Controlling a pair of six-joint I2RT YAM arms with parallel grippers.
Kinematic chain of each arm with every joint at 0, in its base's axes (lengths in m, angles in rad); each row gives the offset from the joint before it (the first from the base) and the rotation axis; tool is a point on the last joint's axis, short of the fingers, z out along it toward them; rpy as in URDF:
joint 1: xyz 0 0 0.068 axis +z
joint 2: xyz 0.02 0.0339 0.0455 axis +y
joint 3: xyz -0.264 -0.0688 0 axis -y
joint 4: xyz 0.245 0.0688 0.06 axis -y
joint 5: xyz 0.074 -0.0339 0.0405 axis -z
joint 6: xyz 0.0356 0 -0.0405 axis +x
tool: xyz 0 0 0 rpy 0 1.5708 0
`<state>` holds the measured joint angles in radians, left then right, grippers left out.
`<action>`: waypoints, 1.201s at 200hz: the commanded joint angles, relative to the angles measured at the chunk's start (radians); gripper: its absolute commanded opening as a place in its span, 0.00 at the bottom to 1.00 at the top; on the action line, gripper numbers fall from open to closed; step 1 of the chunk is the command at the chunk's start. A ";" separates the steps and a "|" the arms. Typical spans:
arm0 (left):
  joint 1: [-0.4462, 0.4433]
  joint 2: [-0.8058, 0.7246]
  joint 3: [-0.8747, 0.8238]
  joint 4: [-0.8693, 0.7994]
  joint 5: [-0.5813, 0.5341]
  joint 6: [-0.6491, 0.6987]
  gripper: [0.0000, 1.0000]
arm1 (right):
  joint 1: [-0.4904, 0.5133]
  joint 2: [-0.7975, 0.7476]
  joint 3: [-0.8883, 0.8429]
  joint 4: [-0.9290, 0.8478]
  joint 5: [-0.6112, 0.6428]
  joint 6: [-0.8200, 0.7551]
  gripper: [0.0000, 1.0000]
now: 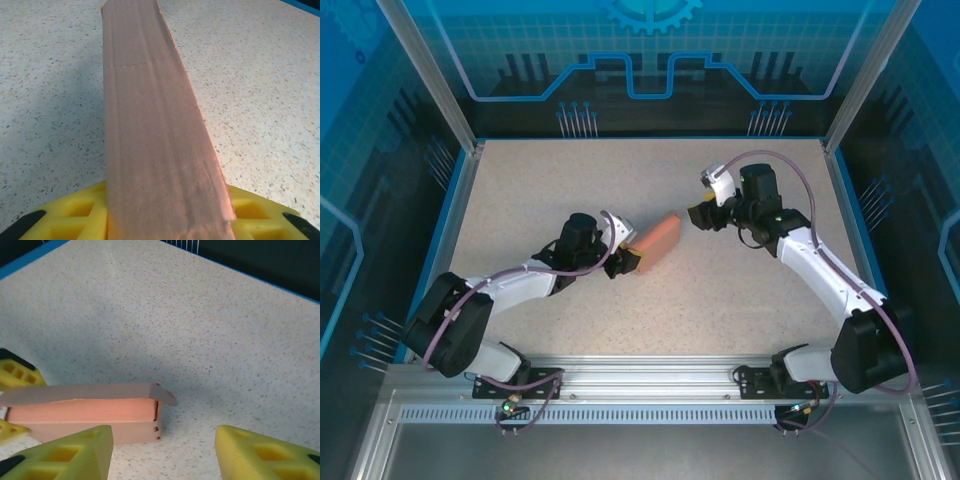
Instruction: Fold the paper box
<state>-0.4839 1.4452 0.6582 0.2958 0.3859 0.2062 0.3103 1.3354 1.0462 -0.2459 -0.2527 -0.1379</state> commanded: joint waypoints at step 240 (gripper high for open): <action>0.029 0.083 0.096 -0.081 0.206 0.168 0.37 | -0.029 0.180 -0.079 0.078 -0.079 -0.409 0.16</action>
<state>-0.4606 1.5173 0.7246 0.2070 0.5552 0.3664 0.2871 1.5009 0.9684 -0.1970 -0.3412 -0.5789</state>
